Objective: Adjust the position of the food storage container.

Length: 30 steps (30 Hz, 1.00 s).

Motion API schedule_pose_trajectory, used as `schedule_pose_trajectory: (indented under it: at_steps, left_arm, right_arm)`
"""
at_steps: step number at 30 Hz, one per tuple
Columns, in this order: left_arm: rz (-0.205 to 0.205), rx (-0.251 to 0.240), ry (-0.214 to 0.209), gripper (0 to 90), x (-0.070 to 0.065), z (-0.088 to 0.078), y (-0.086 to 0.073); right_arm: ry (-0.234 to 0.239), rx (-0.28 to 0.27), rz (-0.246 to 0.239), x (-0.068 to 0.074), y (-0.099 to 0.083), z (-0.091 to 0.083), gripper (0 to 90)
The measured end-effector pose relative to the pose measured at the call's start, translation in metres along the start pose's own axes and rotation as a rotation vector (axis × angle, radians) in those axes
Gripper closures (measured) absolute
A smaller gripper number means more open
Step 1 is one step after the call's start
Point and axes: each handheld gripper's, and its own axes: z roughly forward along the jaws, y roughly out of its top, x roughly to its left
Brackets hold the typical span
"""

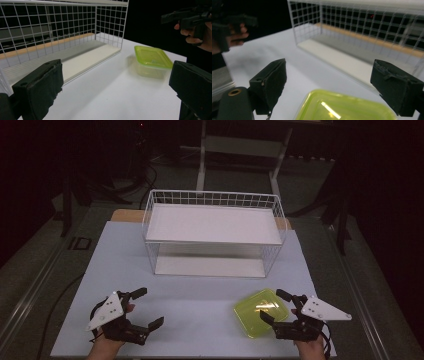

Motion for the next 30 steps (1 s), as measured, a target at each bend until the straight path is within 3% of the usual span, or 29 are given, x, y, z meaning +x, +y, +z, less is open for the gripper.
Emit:
schedule_pose_trajectory:
  at_steps: [3,6,9,11,14,15,16,18,19,24,30]
  left_arm:
    - [0.005,-0.003,0.004,0.1,0.001,0.000,0.000]
    - [0.002,-0.001,0.006,0.1,0.001,0.001,0.000]
    - [0.007,-0.003,0.005,0.1,0.001,0.001,0.001]
    - [0.003,-0.002,0.004,0.1,0.000,0.002,0.000]
    - [0.007,-0.002,0.005,0.1,-0.001,0.002,0.000]
    - [0.005,-0.007,0.004,0.1,-0.002,0.002,0.001]
    - [0.005,-0.008,0.004,0.1,-0.002,0.003,0.001]
    - [0.011,-0.006,-0.003,0.1,-0.003,0.003,0.001]
    - [0.015,-0.001,-0.003,0.1,-0.005,0.004,0.001]
    - [0.015,-0.004,-0.008,0.1,-0.005,0.006,0.002]
    - [0.022,-0.010,-0.009,0.1,-0.005,0.008,0.002]
  right_arm:
    - [0.007,-0.009,-0.005,0.000,0.006,-0.002,13.3]
    - [-0.025,0.005,0.008,-0.001,0.012,0.000,13.2]
    - [0.010,0.009,0.006,-0.003,0.014,0.001,13.8]
    - [0.006,0.045,-0.008,-0.001,0.014,0.002,25.4]
    - [-0.003,0.077,-0.019,0.000,0.010,0.001,31.0]
    - [0.014,0.134,-0.012,-0.001,0.004,0.000,47.5]
    - [0.014,0.134,-0.012,-0.001,0.004,0.000,47.5]
    - [0.038,0.174,0.006,0.000,-0.005,-0.003,61.7]
    - [0.029,0.186,0.004,0.001,-0.009,-0.005,64.3]
    - [0.071,0.270,0.005,0.002,-0.026,-0.006,86.1]
    - [0.110,0.343,-0.005,0.006,-0.045,-0.005,90.0]
